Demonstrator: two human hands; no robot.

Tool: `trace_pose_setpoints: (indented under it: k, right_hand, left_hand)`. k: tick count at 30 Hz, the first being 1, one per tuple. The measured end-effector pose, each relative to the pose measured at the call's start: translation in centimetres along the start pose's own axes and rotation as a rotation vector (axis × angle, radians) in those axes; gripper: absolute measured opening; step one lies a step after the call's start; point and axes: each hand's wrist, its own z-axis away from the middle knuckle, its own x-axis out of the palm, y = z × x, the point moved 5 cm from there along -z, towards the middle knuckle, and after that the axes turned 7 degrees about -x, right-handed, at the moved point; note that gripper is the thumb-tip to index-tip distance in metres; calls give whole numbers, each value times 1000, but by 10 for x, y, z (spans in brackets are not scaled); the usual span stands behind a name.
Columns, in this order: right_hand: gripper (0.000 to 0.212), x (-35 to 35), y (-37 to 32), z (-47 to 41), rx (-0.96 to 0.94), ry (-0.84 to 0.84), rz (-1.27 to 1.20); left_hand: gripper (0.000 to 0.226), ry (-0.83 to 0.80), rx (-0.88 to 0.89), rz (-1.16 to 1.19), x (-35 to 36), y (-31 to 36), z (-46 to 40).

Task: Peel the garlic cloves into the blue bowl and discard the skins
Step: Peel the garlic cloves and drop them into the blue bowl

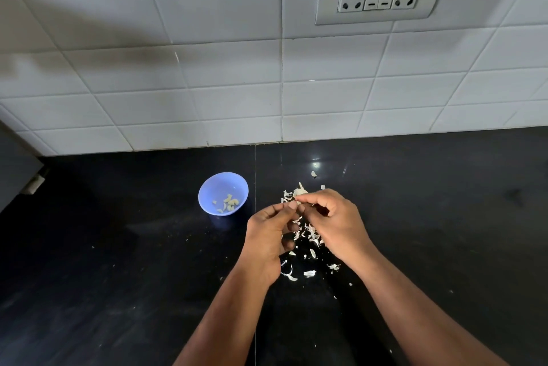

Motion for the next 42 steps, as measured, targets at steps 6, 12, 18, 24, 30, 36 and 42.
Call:
trace_pose_setpoints:
  k: [6, 12, 18, 24, 30, 36, 42]
  right_hand:
    - [16, -12, -1, 4, 59, 32, -114]
    - [15, -14, 4, 13, 84, 36, -139]
    - [22, -8, 6, 21, 226, 47, -400]
    - [12, 0, 10, 28, 401, 159, -755]
    - [13, 7, 16, 27, 481, 201, -868]
    - [17, 11, 20, 28, 507, 79, -792]
    - [15, 15, 17, 33, 493, -35, -671]
  left_hand:
    - [7, -107, -61, 124, 12, -3, 3]
    - [12, -55, 52, -57, 16, 1, 5]
    - [20, 23, 115, -190, 29, 5, 8]
    - [17, 19, 128, -271, 27, 3, 10]
    - [23, 43, 82, -343, 17, -2, 13]
    - [20, 31, 112, -293, 12, -4, 14]
    - [16, 65, 141, -373, 10, -3, 11]
